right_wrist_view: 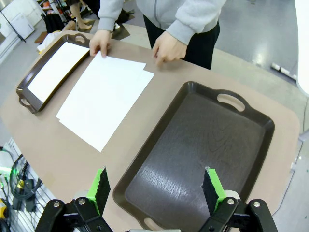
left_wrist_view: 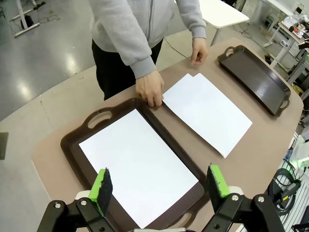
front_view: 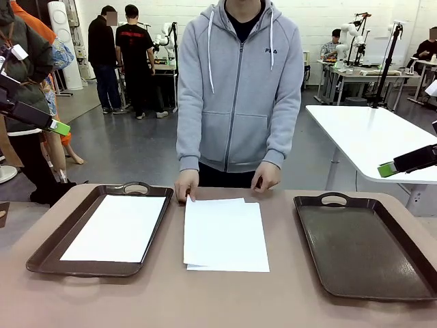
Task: Sort the A4 documents.
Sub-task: Receive the A4 Paper.
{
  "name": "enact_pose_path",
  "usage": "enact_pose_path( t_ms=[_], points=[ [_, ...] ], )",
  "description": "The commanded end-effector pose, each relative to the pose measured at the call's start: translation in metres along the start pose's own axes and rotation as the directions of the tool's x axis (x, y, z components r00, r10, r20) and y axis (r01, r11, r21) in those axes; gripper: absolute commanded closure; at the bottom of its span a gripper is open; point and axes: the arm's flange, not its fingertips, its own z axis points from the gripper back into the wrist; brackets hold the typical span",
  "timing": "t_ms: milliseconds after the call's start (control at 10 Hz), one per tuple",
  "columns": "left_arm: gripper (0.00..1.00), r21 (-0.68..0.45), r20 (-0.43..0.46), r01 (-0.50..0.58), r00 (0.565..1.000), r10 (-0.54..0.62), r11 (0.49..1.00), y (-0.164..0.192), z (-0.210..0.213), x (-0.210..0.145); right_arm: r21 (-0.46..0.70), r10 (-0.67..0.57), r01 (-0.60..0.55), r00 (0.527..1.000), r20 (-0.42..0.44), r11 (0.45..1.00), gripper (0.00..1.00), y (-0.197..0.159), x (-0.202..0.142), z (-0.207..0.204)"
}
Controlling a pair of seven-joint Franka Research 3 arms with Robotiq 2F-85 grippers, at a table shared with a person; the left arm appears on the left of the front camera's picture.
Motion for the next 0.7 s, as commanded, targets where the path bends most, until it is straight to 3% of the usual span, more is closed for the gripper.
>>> enact_pose_path(
  t_ms=[0,600],
  points=[
    [0.0,0.001,0.001,0.006,1.0,-0.006,1.0,-0.0008,0.0014,-0.0005,0.022,-0.007,0.007,1.0,0.005,1.0,0.0,-0.0013,-0.0007,-0.0022],
    [0.0,0.001,0.001,0.006,1.0,-0.006,1.0,-0.0008,0.0014,-0.0005,0.022,-0.007,0.007,1.0,0.005,1.0,0.0,-0.0013,-0.0007,-0.0022]
  ],
)
